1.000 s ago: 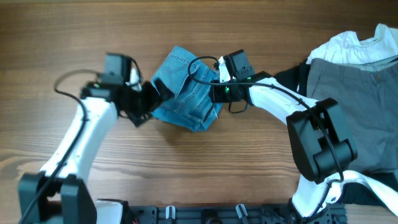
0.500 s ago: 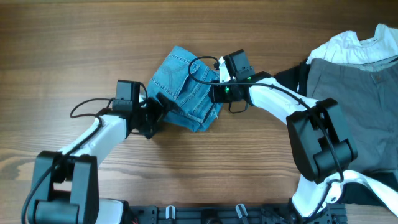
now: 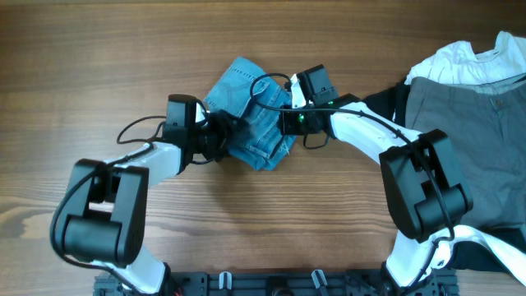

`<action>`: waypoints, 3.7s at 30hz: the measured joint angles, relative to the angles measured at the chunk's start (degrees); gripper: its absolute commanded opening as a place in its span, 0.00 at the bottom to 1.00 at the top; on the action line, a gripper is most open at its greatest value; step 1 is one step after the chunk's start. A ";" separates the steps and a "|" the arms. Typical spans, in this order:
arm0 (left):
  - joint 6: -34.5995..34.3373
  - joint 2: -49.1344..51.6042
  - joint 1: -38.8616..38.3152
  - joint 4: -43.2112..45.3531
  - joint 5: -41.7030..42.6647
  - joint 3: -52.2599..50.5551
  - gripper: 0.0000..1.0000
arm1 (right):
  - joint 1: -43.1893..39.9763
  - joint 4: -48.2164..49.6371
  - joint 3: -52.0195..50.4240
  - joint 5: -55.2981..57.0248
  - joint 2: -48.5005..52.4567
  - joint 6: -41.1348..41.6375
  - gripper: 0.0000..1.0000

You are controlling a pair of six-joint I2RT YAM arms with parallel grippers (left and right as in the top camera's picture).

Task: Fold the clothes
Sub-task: 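Carry the folded jeans to the left table edge with the left gripper, then press the folded jeans flat and release the left gripper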

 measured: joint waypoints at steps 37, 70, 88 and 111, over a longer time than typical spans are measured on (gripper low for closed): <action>31.28 -9.68 43.04 -20.09 -1.11 16.06 0.04 | -4.46 -9.97 -0.07 -3.32 -27.61 -0.50 0.09; 39.21 -2.69 55.17 -40.72 -4.11 16.24 0.04 | -4.46 -11.76 -0.07 -2.45 -27.61 -0.48 0.09; 41.44 -2.64 57.72 -26.99 -10.23 16.55 0.04 | -4.46 -10.08 -0.07 -1.07 -27.61 -0.50 0.10; 35.60 2.69 50.53 -19.54 -0.74 16.85 0.56 | -4.46 -13.66 -0.07 0.20 -27.96 -0.72 0.20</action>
